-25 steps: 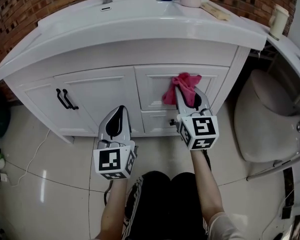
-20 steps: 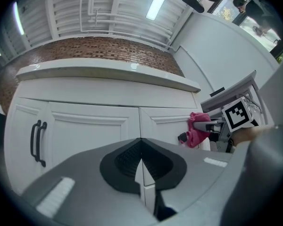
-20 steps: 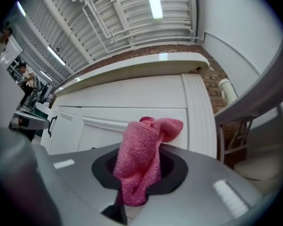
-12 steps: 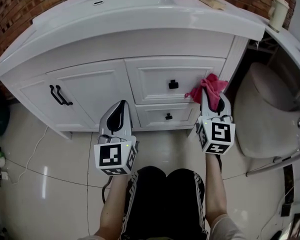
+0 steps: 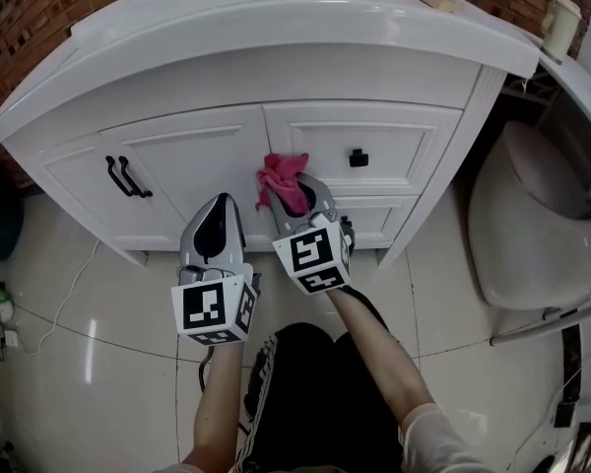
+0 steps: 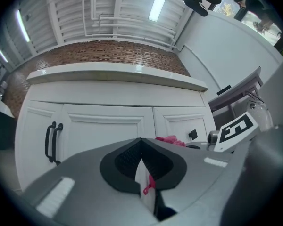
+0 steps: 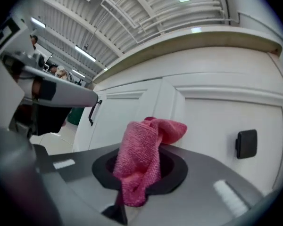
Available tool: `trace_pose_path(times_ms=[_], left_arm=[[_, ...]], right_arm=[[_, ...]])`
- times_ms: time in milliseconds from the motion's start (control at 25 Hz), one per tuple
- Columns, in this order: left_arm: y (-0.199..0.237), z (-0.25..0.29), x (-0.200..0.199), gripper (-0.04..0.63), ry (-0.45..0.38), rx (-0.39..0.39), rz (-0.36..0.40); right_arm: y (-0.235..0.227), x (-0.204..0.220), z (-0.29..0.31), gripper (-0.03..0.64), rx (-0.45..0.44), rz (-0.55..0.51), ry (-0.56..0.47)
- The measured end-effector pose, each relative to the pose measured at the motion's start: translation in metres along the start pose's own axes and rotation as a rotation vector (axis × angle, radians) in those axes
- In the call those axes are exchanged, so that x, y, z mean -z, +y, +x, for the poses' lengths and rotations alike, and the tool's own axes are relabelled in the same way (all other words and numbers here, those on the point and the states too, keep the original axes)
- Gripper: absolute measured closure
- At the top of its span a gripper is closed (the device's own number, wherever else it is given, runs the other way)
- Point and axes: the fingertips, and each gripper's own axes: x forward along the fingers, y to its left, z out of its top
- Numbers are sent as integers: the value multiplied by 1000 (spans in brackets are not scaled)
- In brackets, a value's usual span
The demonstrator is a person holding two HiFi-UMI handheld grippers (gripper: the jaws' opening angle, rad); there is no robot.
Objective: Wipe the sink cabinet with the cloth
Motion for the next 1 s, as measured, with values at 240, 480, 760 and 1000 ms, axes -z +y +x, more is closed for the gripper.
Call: trace_pose_path(times_ms=[240,480,760,1000], left_arm=[[-8,10,13,581,20,30,2],[-30,19,23,581,36,52,-8],[-40,25,23,581,15,41,-38],[-28,10,30,581,22,-3,-1]], right_arm=[[-90,47,-60,551,162,-26,33],[-190,74,-136,549,369,12,54],[-171,68,-136,551,375,83,26],[-54,72,-84,551,134,70,43]])
